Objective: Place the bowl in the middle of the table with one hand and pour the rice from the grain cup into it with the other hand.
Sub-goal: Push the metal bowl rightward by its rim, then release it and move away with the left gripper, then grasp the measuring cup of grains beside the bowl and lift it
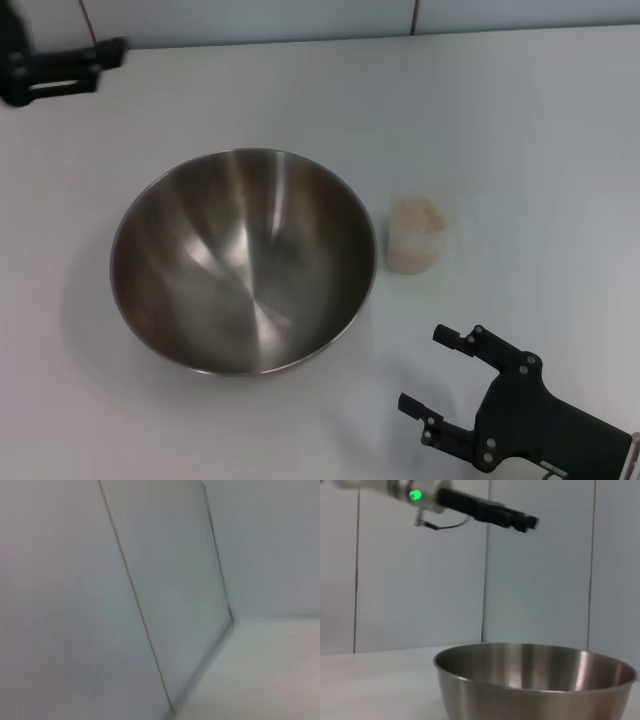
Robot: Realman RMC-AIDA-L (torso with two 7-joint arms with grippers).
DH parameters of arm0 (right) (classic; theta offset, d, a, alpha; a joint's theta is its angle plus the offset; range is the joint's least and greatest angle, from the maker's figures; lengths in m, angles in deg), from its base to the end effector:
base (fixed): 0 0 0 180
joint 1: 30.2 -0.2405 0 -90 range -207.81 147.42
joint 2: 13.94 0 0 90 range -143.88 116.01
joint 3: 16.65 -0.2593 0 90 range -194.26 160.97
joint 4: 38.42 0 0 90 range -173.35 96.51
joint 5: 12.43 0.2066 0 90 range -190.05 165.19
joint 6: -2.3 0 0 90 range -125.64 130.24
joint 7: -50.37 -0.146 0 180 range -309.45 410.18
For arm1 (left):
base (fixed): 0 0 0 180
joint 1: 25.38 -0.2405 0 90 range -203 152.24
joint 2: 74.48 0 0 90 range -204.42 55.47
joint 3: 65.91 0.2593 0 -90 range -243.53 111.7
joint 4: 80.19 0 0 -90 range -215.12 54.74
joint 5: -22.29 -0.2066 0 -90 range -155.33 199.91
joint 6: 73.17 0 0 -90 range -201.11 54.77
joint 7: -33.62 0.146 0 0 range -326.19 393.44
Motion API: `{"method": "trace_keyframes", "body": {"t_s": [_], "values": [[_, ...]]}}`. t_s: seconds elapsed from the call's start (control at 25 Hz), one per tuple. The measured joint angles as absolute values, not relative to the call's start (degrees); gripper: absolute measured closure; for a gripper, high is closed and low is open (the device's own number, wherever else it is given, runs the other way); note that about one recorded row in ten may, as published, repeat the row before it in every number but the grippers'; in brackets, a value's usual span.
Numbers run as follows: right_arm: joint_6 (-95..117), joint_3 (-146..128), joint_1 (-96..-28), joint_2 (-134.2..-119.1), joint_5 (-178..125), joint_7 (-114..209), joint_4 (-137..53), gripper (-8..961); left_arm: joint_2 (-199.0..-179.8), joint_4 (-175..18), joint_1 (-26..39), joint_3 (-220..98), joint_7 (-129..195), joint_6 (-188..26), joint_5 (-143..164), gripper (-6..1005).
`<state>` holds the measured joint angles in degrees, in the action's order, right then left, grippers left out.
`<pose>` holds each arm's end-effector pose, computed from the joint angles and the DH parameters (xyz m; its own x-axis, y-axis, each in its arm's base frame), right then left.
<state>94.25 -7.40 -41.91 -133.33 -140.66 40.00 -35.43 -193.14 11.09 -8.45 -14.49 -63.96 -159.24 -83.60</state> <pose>0.3127 0.1638 -0.0859 0.7599 0.0367 -0.6491 -0.3522 -0.8159 -0.4585 -0.1841 0.3250 0.1222 0.9402 -0.0249 0.3398 0.1851 -0.8001 -0.5706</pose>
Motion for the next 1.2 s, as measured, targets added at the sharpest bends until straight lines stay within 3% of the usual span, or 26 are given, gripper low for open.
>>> {"method": "trace_keyframes", "body": {"t_s": [0.2, 0.36, 0.48, 0.6, 0.72, 0.84, 1.2], "values": [[94.4, -7.6, -41.8, -133.29, -140.7, 40.0, -35.4, 182, -193.18, 7.1, -28.2, -8.1, -41.1, -154.7, -60.9, 206], [94.4, -8.2, -41.5, -133.29, -140.7, 40.0, -35.4, 182, -193.02, -5.4, -35.2, -5.5, -24.4, -160.7, -51.5, 191], [94.4, -8.5, -41.3, -133.29, -140.7, 40.0, -35.4, 182, -193.0, -15.1, -35.9, -5.9, -15.8, -165.9, -49.8, 193], [94.4, -8.6, -41.0, -133.29, -140.7, 40.1, -35.5, 180, -191.82, -41.8, -31.9, -10.0, -1.7, -172.0, -52.8, 194], [94.4, -9.0, -40.9, -133.29, -140.7, 40.1, -35.5, 181, -191.55, -46.0, -30.8, -10.7, 1.0, -172.2, -53.9, 196], [94.4, -9.2, -40.9, -133.29, -140.7, 40.1, -35.4, 181, -189.91, -65.1, -25.1, -12.0, 14.1, -169.8, -57.7, 197], [92.7, -24.1, -37.4, -133.58, -140.6, 40.0, -35.1, 181, -189.99, -66.6, -23.7, -11.5, 14.1, -167.7, -57.9, 197]]}}
